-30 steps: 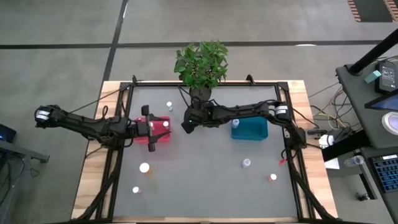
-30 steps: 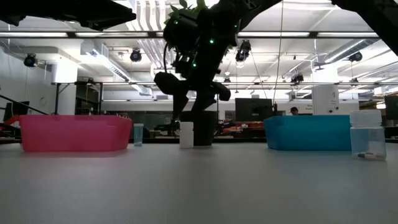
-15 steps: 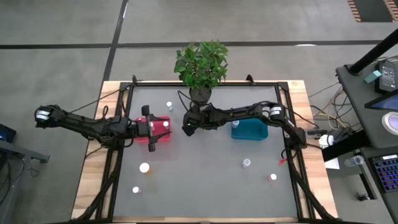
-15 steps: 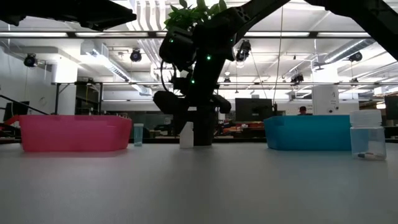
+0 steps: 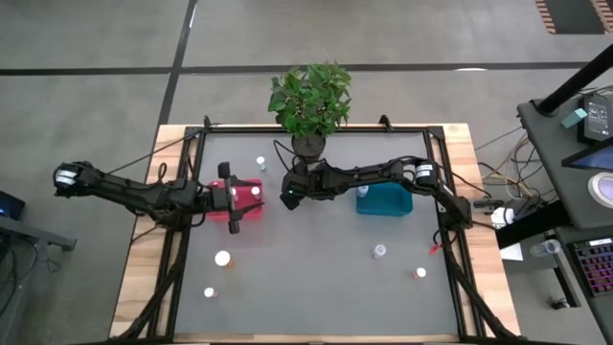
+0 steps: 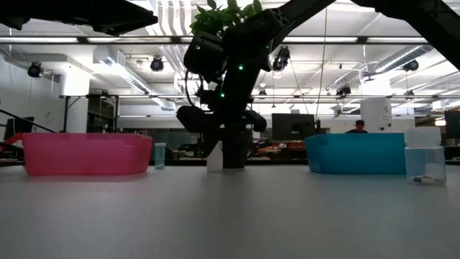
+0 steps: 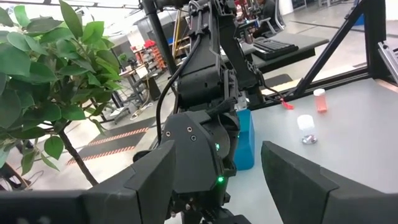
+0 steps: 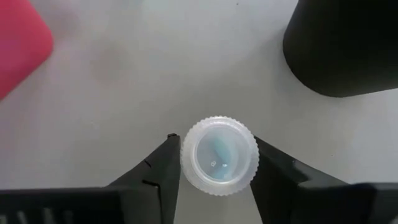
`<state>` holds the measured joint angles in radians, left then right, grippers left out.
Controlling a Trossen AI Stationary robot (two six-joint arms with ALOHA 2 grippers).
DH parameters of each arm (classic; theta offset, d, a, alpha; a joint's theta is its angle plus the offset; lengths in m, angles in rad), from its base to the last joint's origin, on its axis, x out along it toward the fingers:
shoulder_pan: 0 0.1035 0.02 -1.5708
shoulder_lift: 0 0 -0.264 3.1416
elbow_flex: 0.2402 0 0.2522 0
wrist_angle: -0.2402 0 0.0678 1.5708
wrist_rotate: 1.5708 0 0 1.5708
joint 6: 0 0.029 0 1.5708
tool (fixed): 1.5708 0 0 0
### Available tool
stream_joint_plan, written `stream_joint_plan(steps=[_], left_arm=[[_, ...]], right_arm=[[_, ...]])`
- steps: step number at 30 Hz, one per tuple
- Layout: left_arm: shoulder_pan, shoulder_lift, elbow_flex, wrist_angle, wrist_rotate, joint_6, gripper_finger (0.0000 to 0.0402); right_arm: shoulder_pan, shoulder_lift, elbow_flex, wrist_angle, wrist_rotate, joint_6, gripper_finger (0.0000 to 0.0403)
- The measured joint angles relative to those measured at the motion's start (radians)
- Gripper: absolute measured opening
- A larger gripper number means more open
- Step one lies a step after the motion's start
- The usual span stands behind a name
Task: Pick and place medicine bottles into bin by pill shape (circle, oval)
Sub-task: Put the top transparent capsule bottle into the blue bin
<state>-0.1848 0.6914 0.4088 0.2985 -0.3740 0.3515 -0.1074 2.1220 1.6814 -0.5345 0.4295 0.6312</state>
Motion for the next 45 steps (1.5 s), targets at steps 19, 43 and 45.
stream_joint_plan(steps=[19, 43, 45], left_arm=[[0.000, 0.000, -0.001, 0.000, 0.000, 0.001, 0.0217], [0.000, 0.000, -0.001, 0.001, 0.000, -0.003, 0.0217], [0.000, 0.001, -0.001, 0.001, 0.000, -0.003, 0.0217]], right_arm=[[0.071, -0.091, 0.047, -0.110, -0.002, -0.067, 0.0142], [0.212, -0.574, -0.271, -0.353, 0.030, 0.162, 0.0144], [0.212, -0.622, -0.337, -0.351, 0.043, 0.198, 0.0144]])
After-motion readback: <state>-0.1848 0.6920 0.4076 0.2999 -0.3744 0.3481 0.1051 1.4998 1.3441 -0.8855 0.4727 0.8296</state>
